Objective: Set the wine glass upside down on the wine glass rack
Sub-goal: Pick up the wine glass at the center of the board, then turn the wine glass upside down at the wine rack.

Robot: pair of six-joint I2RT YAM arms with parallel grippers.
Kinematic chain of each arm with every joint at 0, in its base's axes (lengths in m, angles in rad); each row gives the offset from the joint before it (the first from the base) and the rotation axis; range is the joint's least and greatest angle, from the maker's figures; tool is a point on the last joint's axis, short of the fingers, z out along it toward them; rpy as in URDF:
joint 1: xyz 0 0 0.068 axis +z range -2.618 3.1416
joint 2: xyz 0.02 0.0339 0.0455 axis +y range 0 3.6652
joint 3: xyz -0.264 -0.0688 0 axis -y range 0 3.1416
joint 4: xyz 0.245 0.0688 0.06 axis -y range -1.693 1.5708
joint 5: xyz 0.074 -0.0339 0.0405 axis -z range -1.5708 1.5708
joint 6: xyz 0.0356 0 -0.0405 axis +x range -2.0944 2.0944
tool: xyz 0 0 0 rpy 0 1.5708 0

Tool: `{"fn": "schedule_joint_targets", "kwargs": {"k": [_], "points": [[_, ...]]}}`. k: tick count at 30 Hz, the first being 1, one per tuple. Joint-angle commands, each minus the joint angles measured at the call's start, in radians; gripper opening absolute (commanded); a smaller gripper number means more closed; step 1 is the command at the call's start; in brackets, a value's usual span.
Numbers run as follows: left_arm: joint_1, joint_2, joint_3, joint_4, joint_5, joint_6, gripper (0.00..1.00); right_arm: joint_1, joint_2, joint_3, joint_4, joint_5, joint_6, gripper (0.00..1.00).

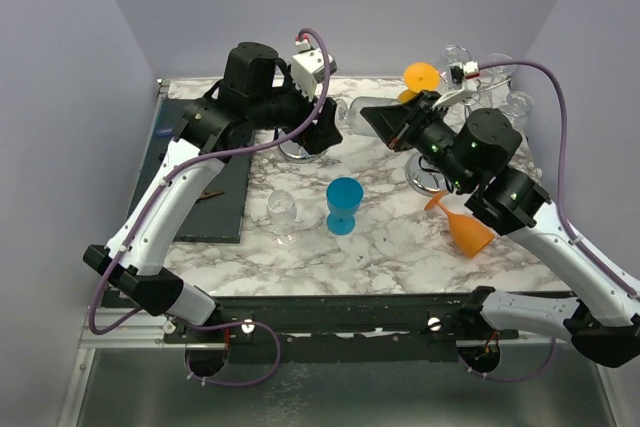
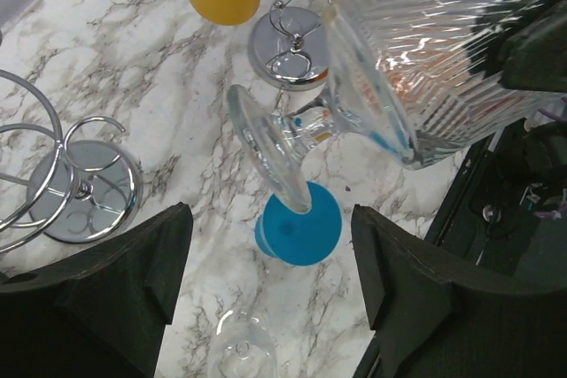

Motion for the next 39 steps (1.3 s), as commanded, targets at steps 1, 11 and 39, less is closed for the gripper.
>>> {"fn": "schedule_joint_targets", "kwargs": {"k": [1, 11, 39], "points": [[0.004, 0.002, 0.036, 0.023, -0.037, 0.002, 0.76, 0.005, -0.043, -0.009, 0.101, -0.035, 0.039, 0.01], [0.003, 0.033, 0.073, 0.039, 0.022, -0.026, 0.69, 0.005, -0.062, -0.082, 0.162, -0.107, 0.109, 0.0], [-0.004, -0.147, -0.11, 0.135, 0.018, 0.821, 0.0, 0.005, -0.171, -0.103, -0.289, -0.186, 0.017, 0.87]]}}
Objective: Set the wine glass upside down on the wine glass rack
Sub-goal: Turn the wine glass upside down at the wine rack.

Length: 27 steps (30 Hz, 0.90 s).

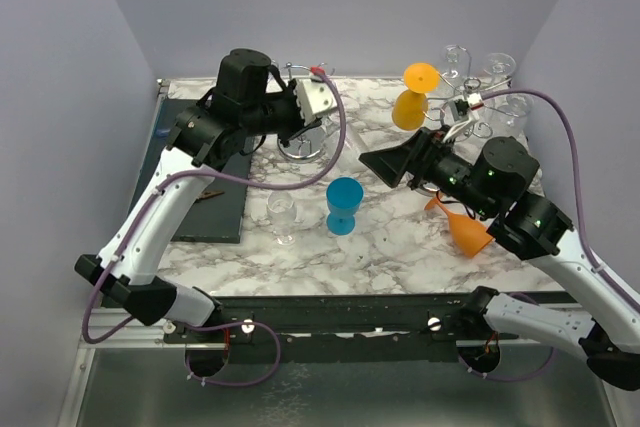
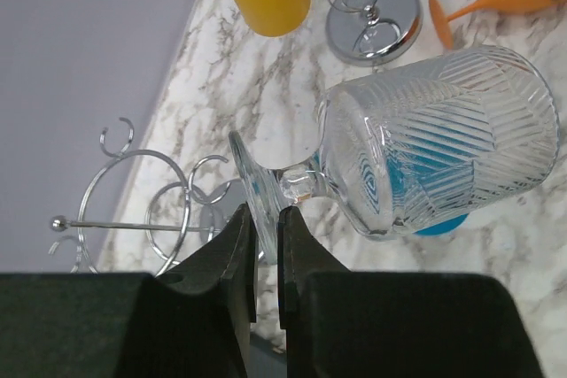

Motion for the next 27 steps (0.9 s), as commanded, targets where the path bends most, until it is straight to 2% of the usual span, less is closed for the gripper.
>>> {"fn": "schedule_joint_targets", "kwargs": {"k": [1, 2, 6, 10, 16, 23, 27], "points": [[-0.012, -0.147, -0.12, 0.149, 0.049, 0.354, 0.0, 0.003, 0.026, 0.084, -0.228, -0.014, -0.082, 0.95], [-0.012, -0.172, -0.161, 0.192, 0.085, 0.399, 0.0, 0.004, 0.034, 0.089, -0.231, -0.024, -0.104, 1.0], [-0.032, -0.278, -0.327, 0.373, 0.185, 0.522, 0.0, 0.003, 0.052, 0.043, -0.071, -0.148, -0.171, 1.0], [-0.064, -0.302, -0.347, 0.41, 0.224, 0.587, 0.0, 0.003, 0.098, 0.037, 0.0, -0.188, -0.249, 1.0], [-0.072, -0.305, -0.34, 0.433, 0.27, 0.685, 0.0, 0.004, 0.044, -0.142, 0.307, -0.305, -0.362, 1.0], [-0.08, -0.311, -0.363, 0.436, 0.307, 0.809, 0.0, 0.004, 0.059, -0.177, 0.356, -0.262, -0.391, 0.99], [-0.086, -0.324, -0.395, 0.436, 0.329, 0.863, 0.0, 0.003, 0.042, -0.213, 0.4, -0.232, -0.413, 0.89]]}}
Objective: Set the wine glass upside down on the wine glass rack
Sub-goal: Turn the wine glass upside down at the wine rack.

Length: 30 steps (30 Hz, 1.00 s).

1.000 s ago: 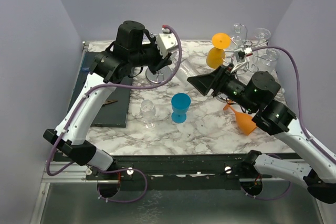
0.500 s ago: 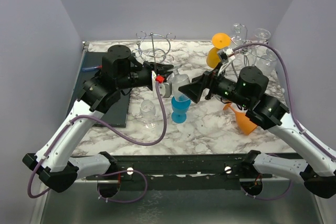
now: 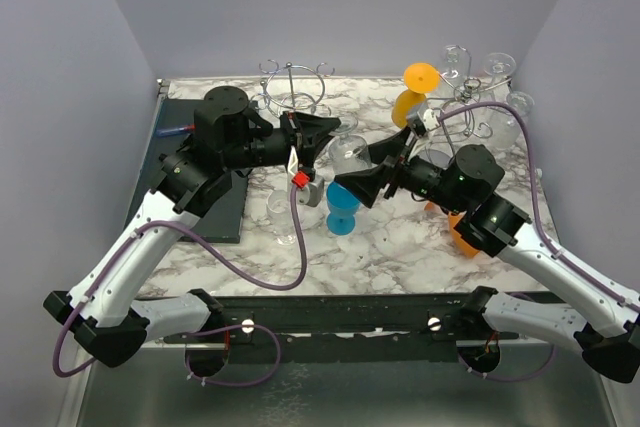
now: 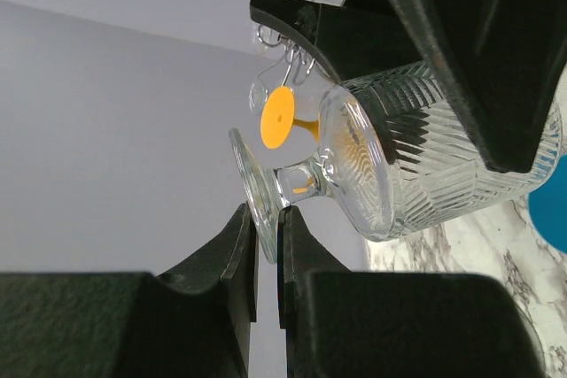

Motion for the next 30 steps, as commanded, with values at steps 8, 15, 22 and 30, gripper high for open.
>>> {"fn": "schedule_joint_targets", "kwargs": {"k": [8, 15, 22, 30], "points": [[-0.029, -0.035, -0.035, 0.066, 0.091, 0.145, 0.0, 0.003, -0.013, -0.064, 0.071, -0.029, -0.051, 0.65], [-0.031, -0.028, -0.027, 0.065, 0.1, 0.168, 0.0, 0.004, -0.083, -0.195, 0.151, 0.01, -0.051, 0.83], [-0.044, -0.03, -0.043, 0.064, 0.102, 0.177, 0.0, 0.004, -0.08, -0.199, 0.209, 0.06, -0.03, 0.71], [-0.076, -0.017, -0.057, 0.057, 0.102, 0.194, 0.0, 0.004, -0.095, -0.258, 0.323, 0.056, 0.001, 0.83]]}}
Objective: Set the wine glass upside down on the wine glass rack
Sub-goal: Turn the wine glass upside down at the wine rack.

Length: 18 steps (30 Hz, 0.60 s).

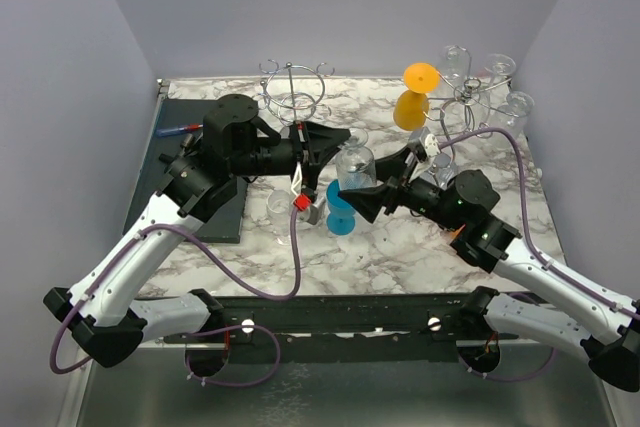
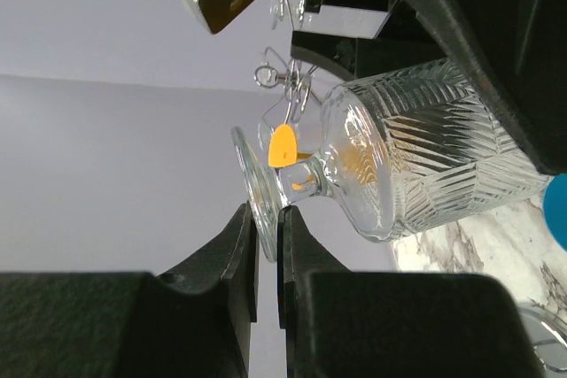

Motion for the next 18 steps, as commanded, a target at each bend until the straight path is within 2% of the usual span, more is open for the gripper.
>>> {"fn": "schedule_joint_targets", "kwargs": {"k": [1, 3, 6, 13, 17, 18], "points": [[-0.034, -0.002, -0.005, 0.036, 0.06, 0.03, 0.0, 0.002, -0.007, -0.023, 0.115, 0.032, 0.044, 0.86], [-0.041, 0.002, -0.005, 0.035, 0.055, 0.034, 0.0, 0.001, -0.008, -0.04, 0.128, 0.029, 0.061, 0.99], [-0.045, 0.006, -0.005, 0.031, 0.05, 0.031, 0.0, 0.002, -0.021, -0.07, 0.153, 0.027, 0.072, 0.97], [-0.049, 0.01, -0.012, 0.028, 0.05, 0.034, 0.0, 0.002, -0.038, -0.073, 0.132, 0.066, 0.063, 0.68], [-0.055, 0.011, -0.02, 0.027, 0.052, 0.025, 0.0, 0.002, -0.064, -0.104, 0.159, 0.111, 0.044, 0.45], [-0.057, 0.012, -0.021, 0.027, 0.054, 0.018, 0.03, 0.002, -0.076, -0.122, 0.171, 0.126, 0.039, 0.42]]}}
